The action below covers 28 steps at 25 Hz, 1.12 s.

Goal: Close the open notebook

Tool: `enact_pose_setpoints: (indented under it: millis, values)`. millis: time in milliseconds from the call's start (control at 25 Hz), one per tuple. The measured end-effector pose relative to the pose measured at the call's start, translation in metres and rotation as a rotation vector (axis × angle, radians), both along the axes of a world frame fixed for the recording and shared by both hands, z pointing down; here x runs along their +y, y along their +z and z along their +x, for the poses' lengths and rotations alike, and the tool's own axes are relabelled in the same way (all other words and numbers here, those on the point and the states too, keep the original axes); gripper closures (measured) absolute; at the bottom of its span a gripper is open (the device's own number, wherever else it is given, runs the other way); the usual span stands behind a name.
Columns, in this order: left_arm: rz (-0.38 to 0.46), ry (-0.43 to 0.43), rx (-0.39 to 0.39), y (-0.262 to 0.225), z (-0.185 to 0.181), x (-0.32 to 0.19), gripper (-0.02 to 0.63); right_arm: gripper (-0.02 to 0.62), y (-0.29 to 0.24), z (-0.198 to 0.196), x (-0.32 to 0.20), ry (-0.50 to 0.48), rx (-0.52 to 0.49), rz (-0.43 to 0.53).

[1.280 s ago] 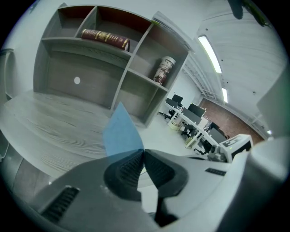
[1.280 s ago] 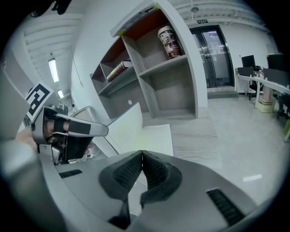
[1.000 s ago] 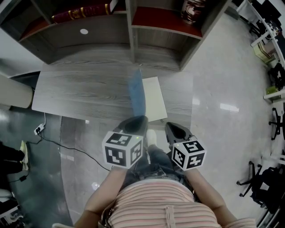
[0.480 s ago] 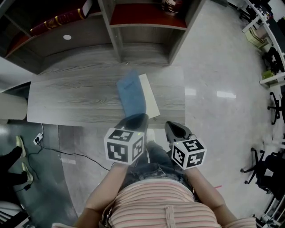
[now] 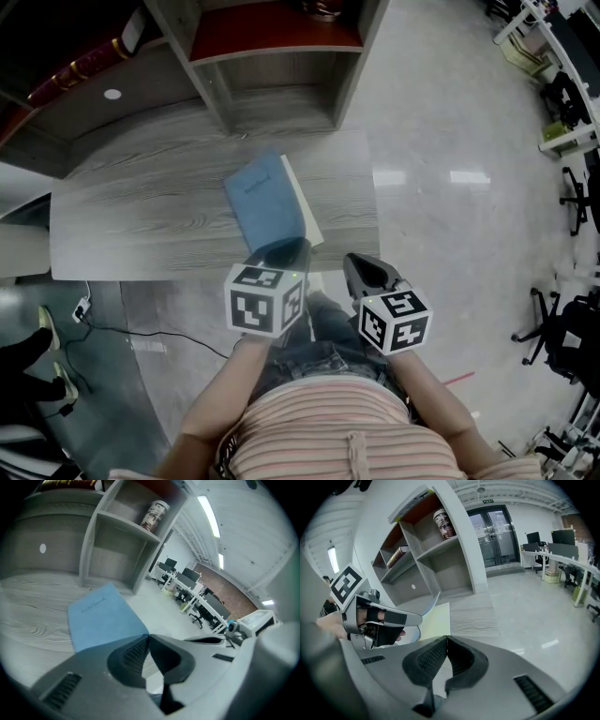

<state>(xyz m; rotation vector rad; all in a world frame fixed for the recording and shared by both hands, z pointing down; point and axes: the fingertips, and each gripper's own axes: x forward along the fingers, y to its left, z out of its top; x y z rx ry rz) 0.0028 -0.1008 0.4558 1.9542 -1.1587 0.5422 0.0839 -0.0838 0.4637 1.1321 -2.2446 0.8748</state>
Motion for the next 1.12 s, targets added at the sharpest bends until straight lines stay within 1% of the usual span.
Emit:
enact_pose_setpoints:
  millis: [640,1120]
  values:
    - [-0.108,0.092,-0.012,0.041,0.022,-0.011,0.583,0.588,0.015,0.017,-0.012,0.07,0.011,-0.053]
    - [-0.178,0.126,-0.021,0.064,0.029,-0.014,0.583,0.588,0.024,0.025,-0.02,0.111,0.011,-0.095]
